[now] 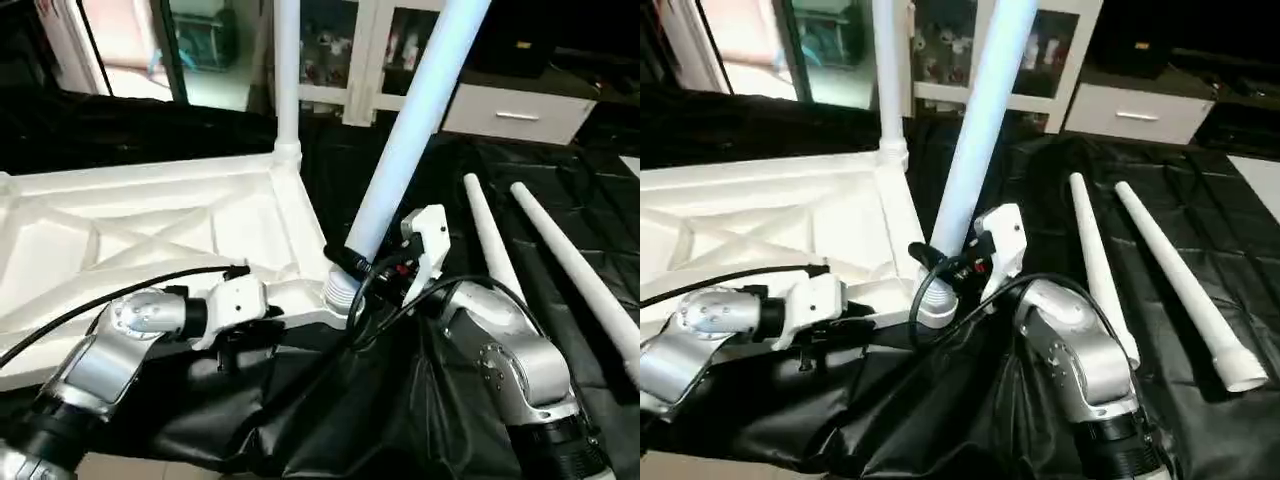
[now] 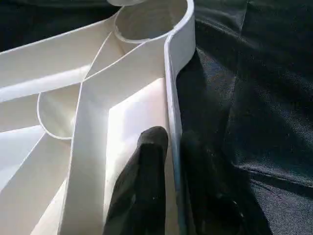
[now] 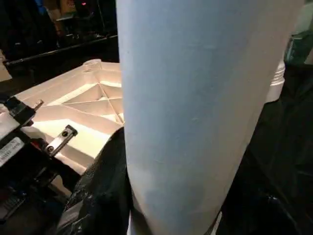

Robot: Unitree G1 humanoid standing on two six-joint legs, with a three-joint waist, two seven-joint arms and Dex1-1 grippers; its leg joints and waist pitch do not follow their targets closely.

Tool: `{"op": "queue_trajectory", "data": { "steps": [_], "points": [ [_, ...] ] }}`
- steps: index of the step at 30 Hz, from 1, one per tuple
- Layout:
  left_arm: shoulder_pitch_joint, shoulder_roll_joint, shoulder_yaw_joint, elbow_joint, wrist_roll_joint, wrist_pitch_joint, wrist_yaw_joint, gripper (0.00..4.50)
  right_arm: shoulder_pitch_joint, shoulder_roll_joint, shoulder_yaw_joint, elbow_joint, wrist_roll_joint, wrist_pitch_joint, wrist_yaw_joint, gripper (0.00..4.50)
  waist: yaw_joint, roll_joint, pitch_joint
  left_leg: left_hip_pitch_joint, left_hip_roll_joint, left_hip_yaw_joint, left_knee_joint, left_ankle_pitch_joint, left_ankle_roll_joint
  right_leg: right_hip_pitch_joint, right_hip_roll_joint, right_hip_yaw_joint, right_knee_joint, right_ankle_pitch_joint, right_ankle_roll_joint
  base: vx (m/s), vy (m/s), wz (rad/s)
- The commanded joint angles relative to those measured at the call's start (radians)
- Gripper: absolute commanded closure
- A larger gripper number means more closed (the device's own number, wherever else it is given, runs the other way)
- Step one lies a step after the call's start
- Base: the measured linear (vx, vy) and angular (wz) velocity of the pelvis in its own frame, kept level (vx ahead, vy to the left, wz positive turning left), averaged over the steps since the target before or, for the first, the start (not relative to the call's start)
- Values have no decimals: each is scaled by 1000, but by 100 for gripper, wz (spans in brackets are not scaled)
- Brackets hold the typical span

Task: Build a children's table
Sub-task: Pick table leg

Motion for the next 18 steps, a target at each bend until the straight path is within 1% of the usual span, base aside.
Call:
{"op": "queue_trajectory", "data": {
  "steps": [1,4,5,7,8,10,11,12,13,14,15,17,18],
  "points": [
    [13,-8,-46,60,39,14,-6,370,-11,-12,-18,-8,-7,-3,1,264,1,12,-42,2,57,-21,-95,-216,-12,33,-62,43,-79,-308,-150,0,0,0],
    [-4,-19,-53,71,41,14,-7,370,-13,-19,-18,0,-12,-7,2,264,4,14,-40,6,58,-20,-96,-238,-19,28,-61,43,-82,-327,-145,0,0,0],
    [-12,-25,-57,80,46,9,-7,370,-14,-21,-20,3,-12,-11,2,264,5,20,-41,7,58,-20,-97,-240,-21,27,-62,44,-81,-322,-148,0,0,0],
    [-28,-43,-58,101,38,12,-11,370,-18,-22,-27,4,-6,-11,0,264,7,18,-40,11,58,-17,-96,-245,-23,24,-59,43,-83,-311,-149,0,0,0],
    [-37,-50,-59,110,35,12,-13,370,-18,-24,-30,3,-5,-10,-1,264,7,18,-41,12,58,-16,-94,-235,-21,24,-58,44,-81,-282,-158,0,0,0],
    [-51,-59,-62,125,29,10,-23,404,-19,-28,-32,4,-5,-7,-3,264,8,19,-40,9,57,-16,-96,-236,-18,26,-58,44,-81,-289,-160,0,0,0],
    [-51,-59,-62,125,29,10,-23,404,-19,-28,-32,4,-5,-7,-3,264,8,19,-40,8,58,-17,-97,-237,-20,28,-59,43,-81,-290,-159,0,0,0],
    [-57,-62,-63,133,29,8,-25,409,-19,-30,-32,3,-4,-6,-3,264,7,19,-39,3,58,-19,-98,-235,-20,31,-61,43,-80,-294,-155,0,0,0],
    [-64,-63,-66,140,26,4,-36,409,-22,-31,-31,9,-6,-6,-3,264,7,19,-39,3,58,-19,-98,-235,-20,31,-61,43,-80,-294,-155,0,0,0],
    [-67,-64,-69,145,24,1,-43,423,-23,-33,-30,13,-7,-7,-2,264,6,16,-39,3,57,-20,-99,-243,-21,30,-61,43,-82,-313,-146,0,0,0],
    [-73,-66,-71,152,26,-3,-49,444,-30,-36,-30,27,-10,-8,-1,264,4,15,-36,1,58,-20,-100,-251,-21,29,-62,44,-85,-326,-143,0,0,0],
    [-76,-68,-72,155,28,-5,-54,446,-37,-40,-31,43,-14,-11,2,264,3,16,-36,4,58,-20,-100,-265,-22,26,-63,43,-87,-355,-141,0,0,0],
    [-77,-68,-72,156,27,-5,-60,448,-48,-45,-33,61,-22,-8,-3,264,2,17,-33,4,58,-20,-100,-271,-23,23,-62,44,-89,-366,-139,0,0,0]
  ]
}}
